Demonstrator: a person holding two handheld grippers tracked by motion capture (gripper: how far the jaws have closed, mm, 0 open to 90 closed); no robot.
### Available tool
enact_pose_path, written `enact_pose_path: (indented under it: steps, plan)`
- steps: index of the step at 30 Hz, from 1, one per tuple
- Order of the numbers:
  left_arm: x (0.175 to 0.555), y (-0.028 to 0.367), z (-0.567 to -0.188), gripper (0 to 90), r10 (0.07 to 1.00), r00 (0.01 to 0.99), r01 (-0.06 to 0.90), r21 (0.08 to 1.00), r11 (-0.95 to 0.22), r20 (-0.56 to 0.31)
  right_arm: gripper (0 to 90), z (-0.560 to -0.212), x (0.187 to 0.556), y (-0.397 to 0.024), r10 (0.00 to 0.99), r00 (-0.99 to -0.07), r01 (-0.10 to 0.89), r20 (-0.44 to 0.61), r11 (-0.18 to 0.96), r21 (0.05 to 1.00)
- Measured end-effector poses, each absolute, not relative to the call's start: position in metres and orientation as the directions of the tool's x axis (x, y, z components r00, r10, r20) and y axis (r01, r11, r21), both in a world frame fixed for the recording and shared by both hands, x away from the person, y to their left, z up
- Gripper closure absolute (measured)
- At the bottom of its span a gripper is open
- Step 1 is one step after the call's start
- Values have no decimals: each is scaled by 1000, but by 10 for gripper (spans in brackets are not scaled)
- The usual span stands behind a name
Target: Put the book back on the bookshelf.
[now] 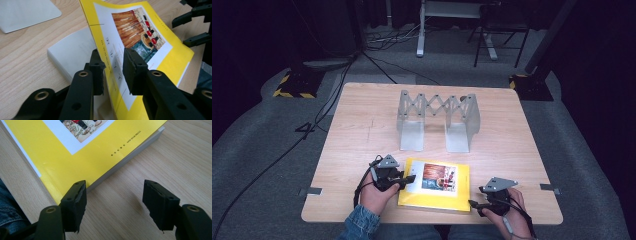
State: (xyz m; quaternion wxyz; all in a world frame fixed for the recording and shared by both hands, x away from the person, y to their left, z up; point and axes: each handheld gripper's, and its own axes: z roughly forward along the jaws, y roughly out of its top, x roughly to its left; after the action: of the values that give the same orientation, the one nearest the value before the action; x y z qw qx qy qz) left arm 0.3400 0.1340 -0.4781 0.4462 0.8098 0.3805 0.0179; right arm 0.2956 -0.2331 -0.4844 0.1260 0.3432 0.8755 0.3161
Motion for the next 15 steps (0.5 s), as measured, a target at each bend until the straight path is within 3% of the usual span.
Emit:
enact_pose_path:
  steps: [7,15]
  plan:
    - [340,145,-472,864,582,700,637,730,-248,-413,353,-484,294,-234,678,-735,511,-11,565,648]
    - [333,139,-452,894,578,723,606,748,-270,-377,320,-473,284,-235,684,-727,462,-58,551,695]
